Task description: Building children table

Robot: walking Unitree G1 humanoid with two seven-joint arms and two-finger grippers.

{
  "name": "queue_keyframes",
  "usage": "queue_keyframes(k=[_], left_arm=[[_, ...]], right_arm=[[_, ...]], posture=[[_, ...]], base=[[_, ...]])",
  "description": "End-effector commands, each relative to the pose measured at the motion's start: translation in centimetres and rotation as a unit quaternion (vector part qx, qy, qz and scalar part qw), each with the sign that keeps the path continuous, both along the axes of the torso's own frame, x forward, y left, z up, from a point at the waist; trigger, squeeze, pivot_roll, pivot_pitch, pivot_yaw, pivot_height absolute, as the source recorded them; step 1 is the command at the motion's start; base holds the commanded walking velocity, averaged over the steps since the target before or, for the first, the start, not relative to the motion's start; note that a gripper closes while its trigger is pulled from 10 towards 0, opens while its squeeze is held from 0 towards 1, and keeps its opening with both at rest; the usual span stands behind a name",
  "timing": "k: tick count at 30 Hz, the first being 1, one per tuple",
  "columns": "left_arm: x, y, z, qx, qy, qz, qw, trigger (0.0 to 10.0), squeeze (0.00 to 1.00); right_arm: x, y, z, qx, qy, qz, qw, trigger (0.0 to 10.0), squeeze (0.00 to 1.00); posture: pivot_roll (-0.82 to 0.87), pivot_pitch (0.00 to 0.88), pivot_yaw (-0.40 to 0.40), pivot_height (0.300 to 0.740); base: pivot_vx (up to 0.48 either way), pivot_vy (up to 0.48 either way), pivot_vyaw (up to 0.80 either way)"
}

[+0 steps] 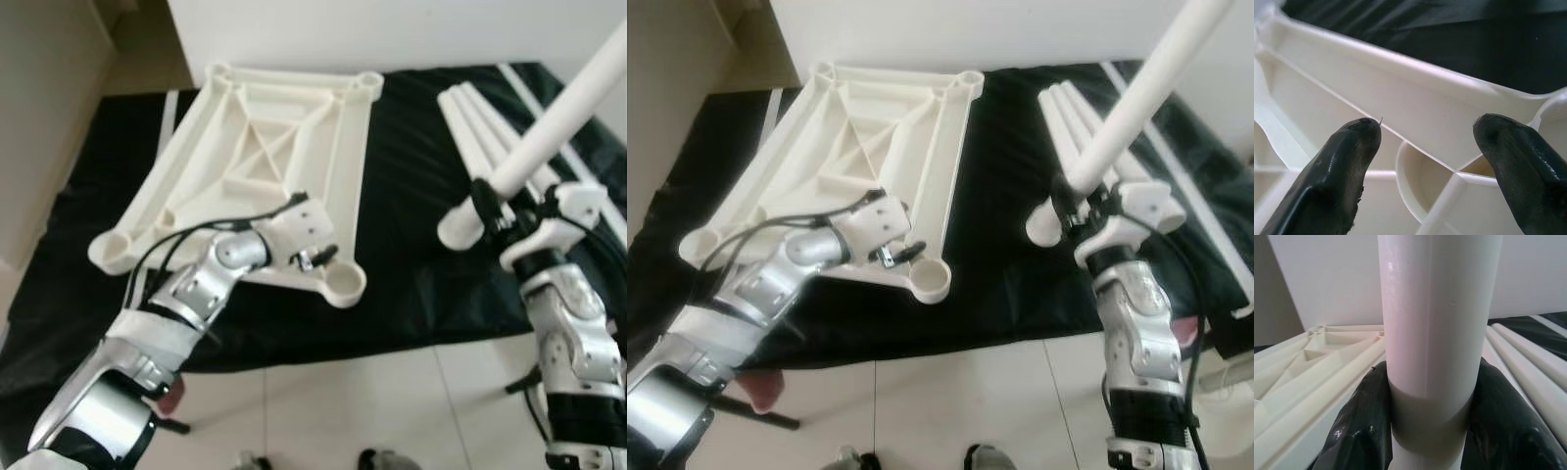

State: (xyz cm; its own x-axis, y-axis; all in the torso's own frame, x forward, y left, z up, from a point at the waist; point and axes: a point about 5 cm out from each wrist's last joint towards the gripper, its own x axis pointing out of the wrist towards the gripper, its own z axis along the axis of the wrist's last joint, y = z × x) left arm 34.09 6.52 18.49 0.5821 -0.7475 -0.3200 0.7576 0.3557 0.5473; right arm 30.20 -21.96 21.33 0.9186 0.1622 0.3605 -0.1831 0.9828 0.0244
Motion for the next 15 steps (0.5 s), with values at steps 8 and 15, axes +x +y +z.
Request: queue_keyframes(k=[8, 15], left_arm=[[0.4, -2.2, 6.2, -0.208, 0.144, -0.121, 0.96, 10.0, 0.0], [0.6, 3.1, 8.5, -0.309, 0.101, -0.013, 0.946, 10.0, 0.0]], right_arm=[[0.7, 3.2, 0.2, -0.027, -0.003, 0.066, 0.997, 10.0, 0.0], [0.7, 5.5, 0.7, -0.031, -0.014, 0.101, 0.994, 10.0, 0.0]], posture=[[-0.04, 0.09, 0.007, 0.74], [0.0, 0.069, -0.034, 0.74]], base=[[0.0, 0.0, 0.0], [0.0, 0.0, 0.0]])
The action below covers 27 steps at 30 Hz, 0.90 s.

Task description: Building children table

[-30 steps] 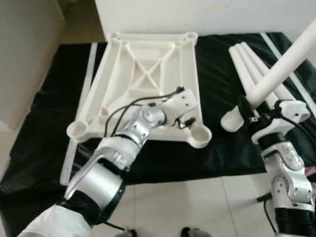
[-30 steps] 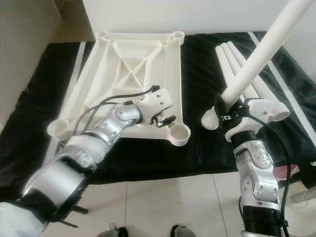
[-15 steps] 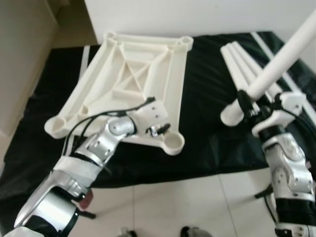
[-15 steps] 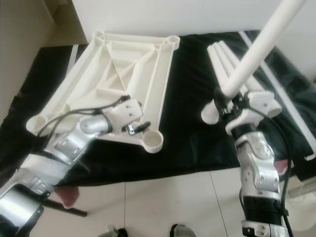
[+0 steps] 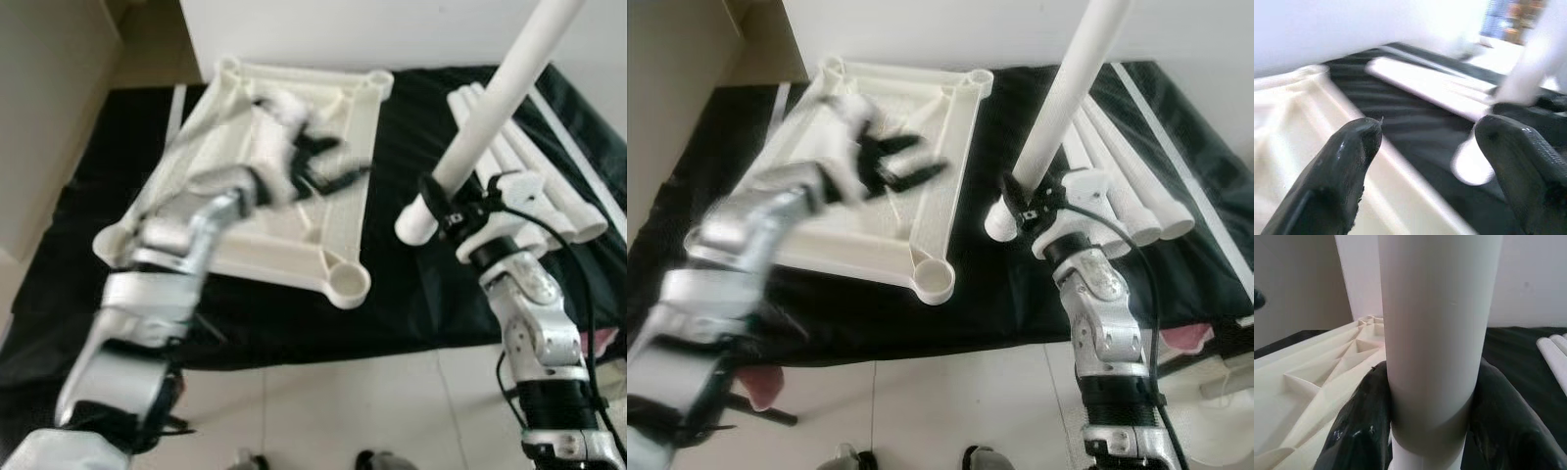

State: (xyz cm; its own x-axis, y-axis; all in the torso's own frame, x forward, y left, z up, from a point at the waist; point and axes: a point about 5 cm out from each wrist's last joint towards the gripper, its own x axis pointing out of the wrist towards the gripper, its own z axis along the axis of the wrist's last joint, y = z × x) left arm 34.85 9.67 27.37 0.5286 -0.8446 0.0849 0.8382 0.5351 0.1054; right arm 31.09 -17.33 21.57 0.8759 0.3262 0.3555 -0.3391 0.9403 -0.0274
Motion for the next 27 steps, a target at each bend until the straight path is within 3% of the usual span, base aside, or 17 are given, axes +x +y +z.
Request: queue_keyframes(k=[1, 2, 4, 6, 9, 10, 15, 18, 19, 21, 23, 27], left_arm=[[-0.2, 0.9, -0.4, -0.006, 0.011, 0.022, 1.0, 10.0, 0.0], [-0.6, 2.9, -0.8, -0.007, 0.019, 0.053, 0.998, 10.0, 0.0], [-0.6, 2.9, -0.8, -0.007, 0.019, 0.053, 0.998, 10.0, 0.0], [-1.3, 5.4, -2.0, 0.006, 0.03, 0.081, 0.996, 10.0, 0.0], [-1.8, 7.2, -3.1, 0.012, 0.052, 0.106, 0.993, 10.0, 0.0], [-2.9, 8.1, -4.2, 0.025, 0.068, 0.118, 0.99, 10.0, 0.0], [-3.5, 8.3, -4.5, 0.031, 0.074, 0.121, 0.989, 10.0, 0.0], [-5.9, 9.6, -6.2, 0.061, 0.109, 0.129, 0.984, 10.0, 0.0], [-5.9, 9.6, -6.2, 0.061, 0.109, 0.129, 0.984, 10.0, 0.0], [-7.2, 10.1, -6.8, 0.064, 0.127, 0.128, 0.982, 10.0, 0.0], [-7.2, 10.1, -6.8, 0.064, 0.127, 0.128, 0.982, 10.0, 0.0], [-8.2, 10.3, -7.3, 0.079, 0.141, 0.128, 0.979, 10.0, 0.0]], right_arm=[[-0.2, 1.3, 0.5, -0.002, -0.011, 0.033, 0.999, 10.0, 0.0], [-0.2, 2.3, 0.7, 0.004, -0.014, 0.06, 0.998, 10.0, 0.0], [-0.2, 2.3, 0.7, 0.004, -0.014, 0.06, 0.998, 10.0, 0.0], [-0.4, 3.6, 0.9, 0.011, -0.017, 0.099, 0.995, 10.0, 0.0], [-0.7, 4.4, 1.1, 0.018, -0.023, 0.133, 0.991, 10.0, 0.0], [-0.9, 5.1, 1.0, 0.015, -0.017, 0.176, 0.984, 10.0, 0.0], [-1.0, 5.2, 0.8, 0.01, -0.014, 0.189, 0.982, 10.0, 0.0], [-0.7, 4.4, 0.0, 0.0, 0.01, 0.222, 0.975, 10.0, 0.0], [-0.7, 4.4, 0.0, 0.0, 0.01, 0.222, 0.975, 10.0, 0.0], [-0.5, 3.5, -0.9, -0.023, 0.032, 0.238, 0.97, 10.0, 0.0], [-0.5, 3.5, -0.9, -0.023, 0.032, 0.238, 0.97, 10.0, 0.0], [-0.2, 2.2, -2.4, -0.076, 0.067, 0.257, 0.961, 10.0, 0.0]], posture=[[0.01, 0.066, -0.046, 0.74], [0.03, 0.064, -0.061, 0.74], [0.03, 0.064, -0.061, 0.74], [0.06, 0.063, -0.081, 0.74], [0.08, 0.061, -0.101, 0.74], [0.1, 0.06, -0.116, 0.74], [0.1, 0.06, -0.121, 0.74], [0.13, 0.061, -0.137, 0.74], [0.13, 0.061, -0.137, 0.74], [0.14, 0.069, -0.133, 0.74], [0.14, 0.069, -0.133, 0.74], [0.15, 0.08, -0.128, 0.74]], base=[[0.0, 0.0, 0.0], [0.0, 0.0, 0.0], [0.0, 0.0, 0.0], [0.0, 0.0, 0.0], [0.0, 0.0, 0.0], [0.0, 0.0, 0.0], [0.0, 0.0, 0.0], [0.0, 0.0, 0.0], [0.0, 0.0, 0.0], [0.0, 0.0, 0.0], [0.0, 0.0, 0.0], [0.0, 0.0, 0.0]])
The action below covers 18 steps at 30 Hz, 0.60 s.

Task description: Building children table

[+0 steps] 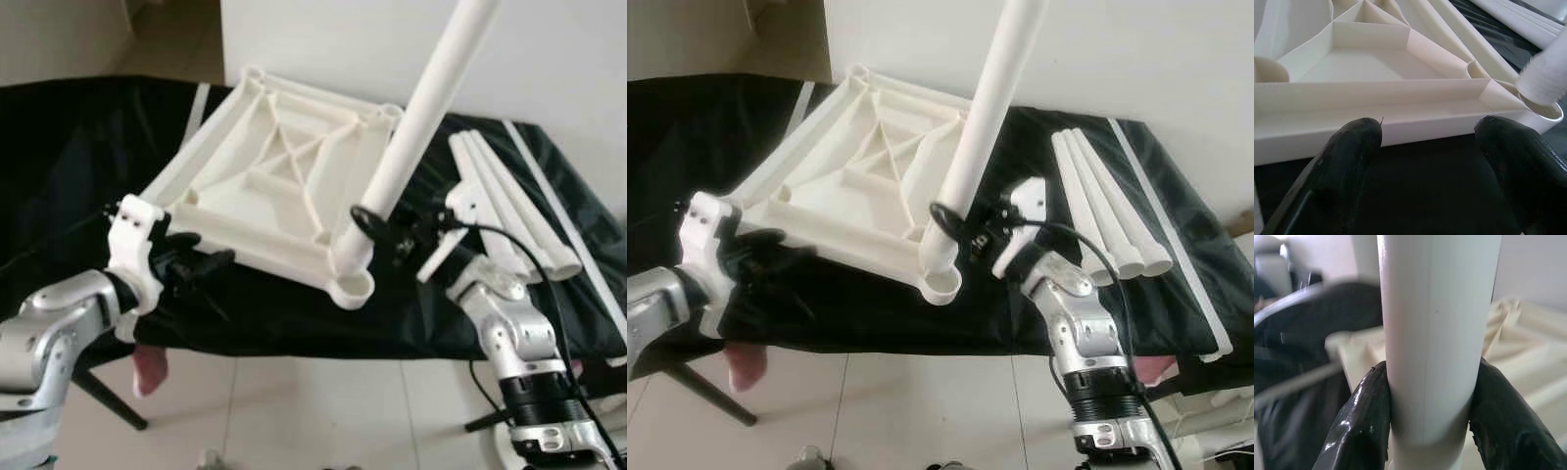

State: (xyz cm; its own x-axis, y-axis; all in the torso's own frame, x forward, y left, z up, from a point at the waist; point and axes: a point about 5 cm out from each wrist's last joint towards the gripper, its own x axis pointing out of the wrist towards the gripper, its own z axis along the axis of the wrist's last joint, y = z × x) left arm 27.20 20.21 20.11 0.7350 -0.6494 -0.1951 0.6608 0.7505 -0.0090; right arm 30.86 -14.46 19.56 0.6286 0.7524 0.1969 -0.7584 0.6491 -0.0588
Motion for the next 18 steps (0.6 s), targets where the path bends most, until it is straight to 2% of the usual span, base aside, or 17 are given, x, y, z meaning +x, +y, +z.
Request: queue_keyframes(k=[1, 2, 4, 10, 18], left_arm=[[-0.5, -0.2, -0.1, 0.006, 0.009, -0.018, 1.0, 10.0, 0.0], [-0.8, 0.0, -0.3, 0.023, 0.021, -0.011, 0.999, 10.0, 0.0], [-0.8, 0.0, -0.4, 0.031, 0.025, -0.008, 0.999, 10.0, 0.0], [-1.0, 0.2, -0.2, 0.032, 0.03, 0.003, 0.999, 10.0, 0.0], [-1.1, 0.5, -0.1, 0.032, 0.034, 0.013, 0.999, 10.0, 0.0]], right_arm=[[0.0, -0.6, -0.4, -0.018, 0.005, 0.006, 1.0, 10.0, 0.0], [0.0, -1.3, -1.3, -0.033, 0.024, 0.017, 0.999, 10.0, 0.0], [-0.1, -1.6, -1.6, -0.037, 0.03, 0.02, 0.999, 10.0, 0.0], [-0.3, -1.6, -3.1, -0.049, 0.067, 0.052, 0.995, 10.0, 0.0], [-0.7, -0.8, -3.1, -0.058, 0.059, 0.1, 0.992, 10.0, 0.0]], posture=[[0.15, 0.08, -0.128, 0.74], [0.15, 0.089, -0.123, 0.74], [0.15, 0.089, -0.123, 0.74], [0.15, 0.099, -0.116, 0.74], [0.15, 0.108, -0.109, 0.74]], base=[[0.0, 0.0, 0.0], [0.0, 0.0, 0.0], [0.0, 0.0, 0.0], [0.0, 0.0, 0.0], [0.0, 0.0, 0.0]])
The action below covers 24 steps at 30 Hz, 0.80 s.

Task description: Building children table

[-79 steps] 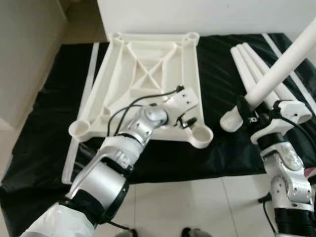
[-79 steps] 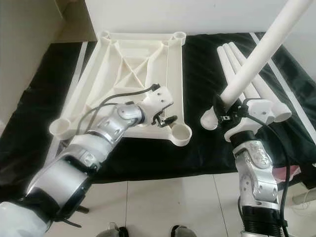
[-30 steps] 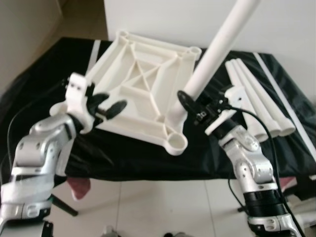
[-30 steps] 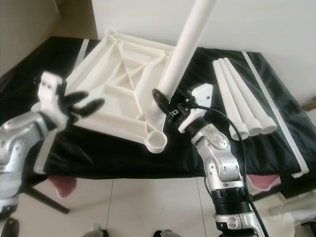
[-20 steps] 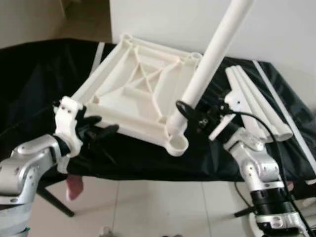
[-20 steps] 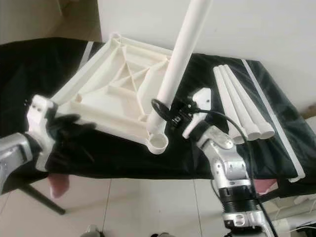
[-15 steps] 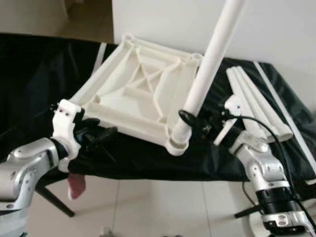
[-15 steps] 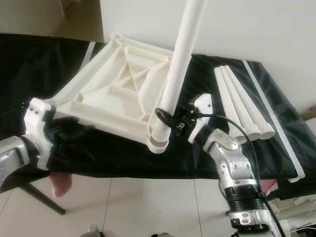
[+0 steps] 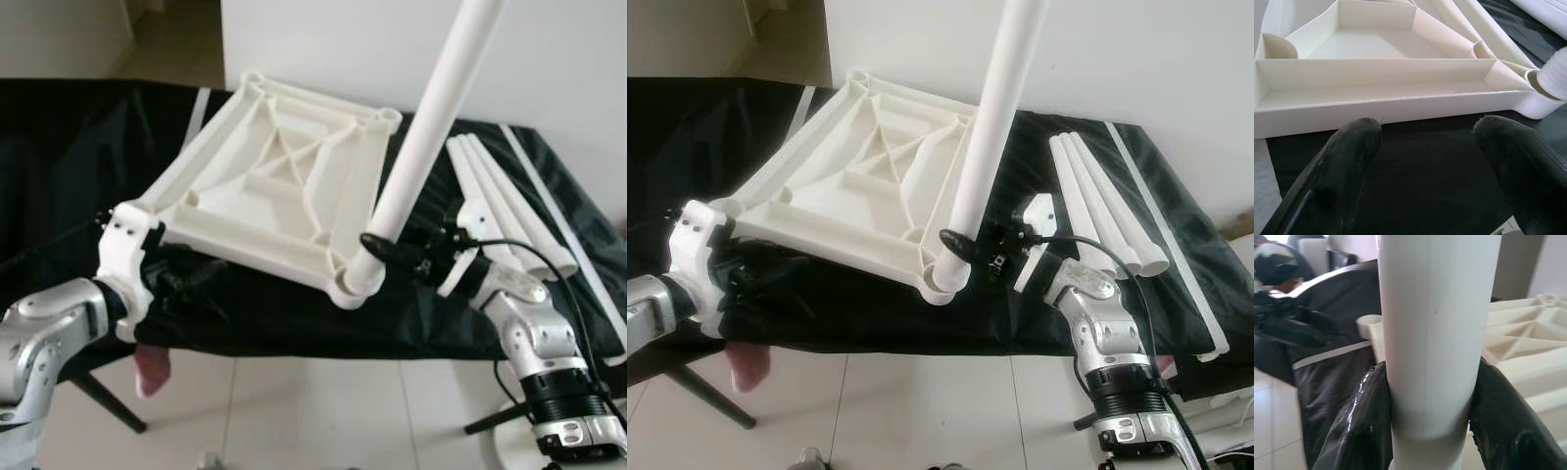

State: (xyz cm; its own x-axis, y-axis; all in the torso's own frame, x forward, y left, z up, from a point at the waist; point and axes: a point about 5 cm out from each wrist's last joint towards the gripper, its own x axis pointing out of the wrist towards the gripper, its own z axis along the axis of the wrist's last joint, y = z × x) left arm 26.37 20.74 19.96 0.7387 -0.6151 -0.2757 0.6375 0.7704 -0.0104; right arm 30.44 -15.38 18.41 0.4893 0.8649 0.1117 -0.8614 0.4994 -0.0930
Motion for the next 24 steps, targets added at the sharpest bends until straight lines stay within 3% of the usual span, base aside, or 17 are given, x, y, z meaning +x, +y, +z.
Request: queue_keyframes(k=[1, 6, 15, 24], left_arm=[[-0.3, -0.1, 0.0, 0.005, 0.002, -0.002, 1.0, 10.0, 0.0], [-0.1, 0.1, 0.2, 0.001, 0.004, 0.009, 1.0, 10.0, 0.0], [0.0, 0.2, 0.4, -0.002, 0.002, 0.017, 1.0, 10.0, 0.0], [0.3, 0.3, 0.7, -0.003, 0.002, 0.024, 1.0, 10.0, 0.0]], right_arm=[[-0.3, 0.1, -2.0, -0.017, 0.047, 0.01, 0.999, 10.0, 0.0], [-0.4, 1.1, -2.1, -0.015, 0.05, 0.036, 0.998, 10.0, 0.0], [-0.3, 1.2, -2.1, -0.032, 0.041, 0.043, 0.998, 10.0, 0.0], [0.4, 1.3, -1.9, -0.045, 0.003, 0.005, 0.999, 10.0, 0.0]], posture=[[0.15, 0.108, -0.109, 0.74], [0.15, 0.114, -0.111, 0.74], [0.15, 0.12, -0.115, 0.74], [0.15, 0.136, -0.107, 0.74]], base=[[0.0, 0.0, 0.0], [0.0, 0.0, 0.0], [0.0, 0.0, 0.0], [0.0, 0.0, 0.0]])
